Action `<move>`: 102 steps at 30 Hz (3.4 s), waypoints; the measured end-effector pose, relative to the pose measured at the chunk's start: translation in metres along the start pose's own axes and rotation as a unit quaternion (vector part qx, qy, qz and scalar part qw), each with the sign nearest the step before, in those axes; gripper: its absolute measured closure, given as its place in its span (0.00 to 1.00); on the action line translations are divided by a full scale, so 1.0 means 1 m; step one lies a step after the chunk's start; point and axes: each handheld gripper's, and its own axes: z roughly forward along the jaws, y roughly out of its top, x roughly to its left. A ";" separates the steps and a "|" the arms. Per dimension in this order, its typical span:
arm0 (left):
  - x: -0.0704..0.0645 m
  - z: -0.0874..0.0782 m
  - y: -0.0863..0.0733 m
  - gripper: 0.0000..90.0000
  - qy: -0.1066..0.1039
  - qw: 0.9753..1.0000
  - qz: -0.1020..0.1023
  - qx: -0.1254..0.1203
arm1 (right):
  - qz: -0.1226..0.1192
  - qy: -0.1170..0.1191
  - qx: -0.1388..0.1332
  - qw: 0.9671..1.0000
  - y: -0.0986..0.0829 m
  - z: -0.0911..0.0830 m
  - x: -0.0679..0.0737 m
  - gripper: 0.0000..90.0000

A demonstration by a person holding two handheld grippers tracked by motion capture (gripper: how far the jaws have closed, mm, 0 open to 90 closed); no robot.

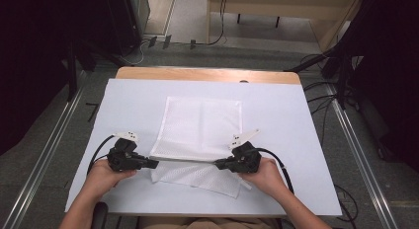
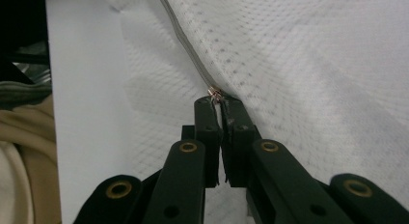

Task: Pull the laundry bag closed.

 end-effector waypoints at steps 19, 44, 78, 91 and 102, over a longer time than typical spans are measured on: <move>0.001 0.000 -0.001 0.97 0.000 1.000 -0.001 0.001 | 0.008 -0.012 0.009 1.000 -0.012 -0.016 -0.009 0.98; 0.003 0.001 -0.001 0.97 -0.003 1.000 -0.003 0.005 | 0.024 -0.030 0.002 0.999 -0.029 -0.042 -0.018 0.98; 0.004 -0.004 -0.002 0.46 0.037 0.999 -0.007 -0.019 | 0.041 -0.038 -0.040 0.998 -0.034 -0.053 -0.023 0.68; 0.014 -0.023 -0.005 0.39 0.128 0.986 -0.037 -0.099 | 0.054 -0.114 -0.086 0.988 -0.041 -0.066 -0.040 0.46; 0.024 -0.027 -0.008 0.38 0.157 0.980 -0.063 -0.107 | 0.112 -0.176 -0.118 0.971 -0.053 -0.083 -0.062 0.37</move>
